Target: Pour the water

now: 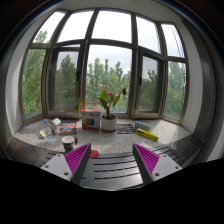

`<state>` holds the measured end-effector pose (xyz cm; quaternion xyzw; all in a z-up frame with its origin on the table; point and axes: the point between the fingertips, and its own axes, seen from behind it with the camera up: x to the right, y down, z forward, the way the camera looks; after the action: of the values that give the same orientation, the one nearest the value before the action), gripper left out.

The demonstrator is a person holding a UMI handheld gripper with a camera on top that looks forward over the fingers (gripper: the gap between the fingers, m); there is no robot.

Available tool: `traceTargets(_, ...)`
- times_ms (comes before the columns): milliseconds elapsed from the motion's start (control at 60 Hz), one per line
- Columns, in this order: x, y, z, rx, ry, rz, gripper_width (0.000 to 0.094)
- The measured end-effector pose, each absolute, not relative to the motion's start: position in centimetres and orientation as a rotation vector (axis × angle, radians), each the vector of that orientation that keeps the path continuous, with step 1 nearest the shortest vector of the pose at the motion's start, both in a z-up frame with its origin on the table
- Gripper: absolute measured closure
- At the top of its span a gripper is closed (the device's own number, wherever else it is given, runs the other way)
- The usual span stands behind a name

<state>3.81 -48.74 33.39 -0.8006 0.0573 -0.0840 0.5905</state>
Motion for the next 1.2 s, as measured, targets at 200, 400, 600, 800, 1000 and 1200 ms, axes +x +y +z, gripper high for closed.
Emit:
traceTargets(200,2.6,-48.5,29.0,-1.905,0.120,-0.210,0.0079)
traceTargets(400,-3.0,-48.3,19.4,-1.980,0.108,-0.146,0.0088)
traceTargets(600,-13.2,-46.2,12.0,-2.009,0.060,-0.088,0.0087)
traceTargets(800,-27.6,-37.0,8.8,-1.969,0.035,0.019,0.0088)
traceTargets(1000,-39.0,-24.3,10.1,-1.871,-0.023,0.078,0.0091)
traceTargets(1200,-42.8,-11.5,10.0,-1.794,-0.019,0.030,0.0095)
